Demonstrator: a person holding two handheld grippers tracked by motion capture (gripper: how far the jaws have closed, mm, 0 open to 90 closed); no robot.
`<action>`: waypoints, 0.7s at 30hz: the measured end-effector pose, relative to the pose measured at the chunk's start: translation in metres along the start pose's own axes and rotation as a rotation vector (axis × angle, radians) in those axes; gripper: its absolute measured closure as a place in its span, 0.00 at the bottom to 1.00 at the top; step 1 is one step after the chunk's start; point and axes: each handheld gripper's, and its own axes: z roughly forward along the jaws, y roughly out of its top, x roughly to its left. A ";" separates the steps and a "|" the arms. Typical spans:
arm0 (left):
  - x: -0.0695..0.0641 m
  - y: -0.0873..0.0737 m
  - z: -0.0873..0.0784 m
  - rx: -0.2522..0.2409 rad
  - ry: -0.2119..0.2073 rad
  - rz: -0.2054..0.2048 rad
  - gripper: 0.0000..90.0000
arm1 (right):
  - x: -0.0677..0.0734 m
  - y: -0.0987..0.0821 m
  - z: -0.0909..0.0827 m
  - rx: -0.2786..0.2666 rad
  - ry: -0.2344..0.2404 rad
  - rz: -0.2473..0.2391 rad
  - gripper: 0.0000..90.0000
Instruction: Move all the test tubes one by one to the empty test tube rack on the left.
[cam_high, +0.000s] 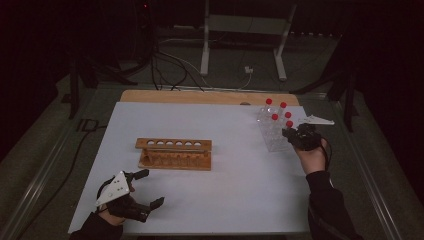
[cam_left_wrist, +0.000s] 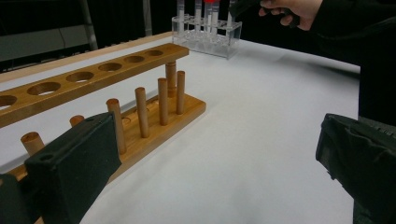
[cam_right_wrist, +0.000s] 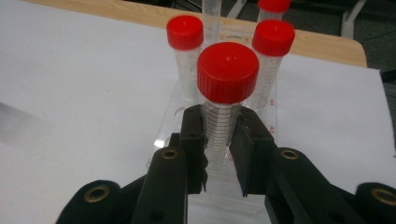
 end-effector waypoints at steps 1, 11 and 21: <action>0.000 0.000 0.000 0.000 -0.001 -0.001 0.01 | 0.001 0.001 -0.001 -0.002 -0.002 -0.004 0.84; 0.000 0.000 0.001 0.009 -0.004 -0.007 0.01 | 0.002 0.018 -0.022 -0.030 -0.001 -0.022 0.84; -0.005 0.003 0.005 0.067 -0.037 -0.010 0.01 | 0.013 0.030 -0.038 -0.052 0.034 -0.050 0.84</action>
